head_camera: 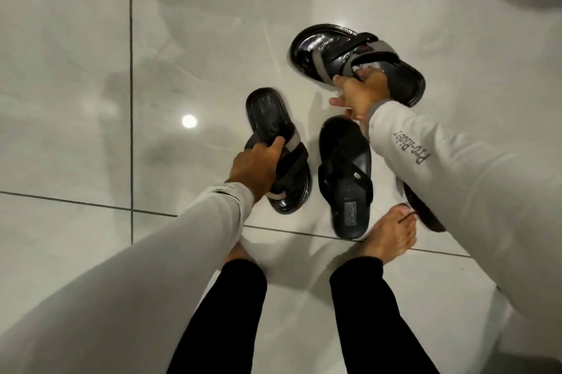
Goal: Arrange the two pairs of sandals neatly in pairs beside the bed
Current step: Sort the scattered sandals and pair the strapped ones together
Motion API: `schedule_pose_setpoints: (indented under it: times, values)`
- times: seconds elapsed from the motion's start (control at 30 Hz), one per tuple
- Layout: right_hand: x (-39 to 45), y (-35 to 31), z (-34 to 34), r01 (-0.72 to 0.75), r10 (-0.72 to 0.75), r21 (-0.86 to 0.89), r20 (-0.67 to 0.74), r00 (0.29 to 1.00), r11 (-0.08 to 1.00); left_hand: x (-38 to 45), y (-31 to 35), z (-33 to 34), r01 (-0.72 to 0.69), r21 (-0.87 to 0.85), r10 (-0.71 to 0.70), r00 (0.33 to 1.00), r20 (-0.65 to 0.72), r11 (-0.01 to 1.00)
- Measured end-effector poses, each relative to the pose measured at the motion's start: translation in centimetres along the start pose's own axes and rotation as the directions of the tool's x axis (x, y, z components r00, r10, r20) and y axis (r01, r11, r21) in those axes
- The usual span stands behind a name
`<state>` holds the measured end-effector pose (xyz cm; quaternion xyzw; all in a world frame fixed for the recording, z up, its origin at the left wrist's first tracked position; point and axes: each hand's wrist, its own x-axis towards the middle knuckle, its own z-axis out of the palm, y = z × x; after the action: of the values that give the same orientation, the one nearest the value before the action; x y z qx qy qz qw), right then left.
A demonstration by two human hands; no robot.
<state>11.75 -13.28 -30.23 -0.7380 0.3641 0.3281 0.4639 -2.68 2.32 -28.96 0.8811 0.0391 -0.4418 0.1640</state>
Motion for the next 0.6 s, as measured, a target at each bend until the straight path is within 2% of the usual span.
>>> schedule_pose_setpoints:
  times: [0.17, 0.3, 0.4, 0.5, 0.6]
  values:
    - [1.0, -0.9, 0.7, 0.024, -0.050, -0.165, -0.157, 0.986, 0.986, -0.1, -1.8, -2.1, -0.101, 0.059, 0.105, 0.991, -0.079, 0.993]
    - [1.3, -1.5, 0.7, 0.067, -0.107, -0.241, -0.155, 0.982, 0.968, 0.0, -3.2, -3.6, -0.122, 0.001, 0.121, 0.987, -0.105, 0.993]
    - [0.9, -2.9, 1.5, 0.189, -0.260, -0.410, -0.123, 0.958, 0.892, -0.9, -4.9, -4.4, -0.087, -0.023, 0.082, 0.983, -0.167, 0.996]
    - [-0.1, -5.1, 3.9, 0.394, -0.460, -0.566, 0.028, 0.887, 0.724, -2.1, -7.9, -5.5, 0.002, 0.039, 0.008, 0.973, -0.233, 0.999]
    - [-1.2, -7.1, 7.8, 0.532, -0.492, -0.640, 0.263, 0.830, 0.555, -3.5, -11.5, -7.1, 0.084, 0.051, -0.066, 0.955, -0.290, 0.995]
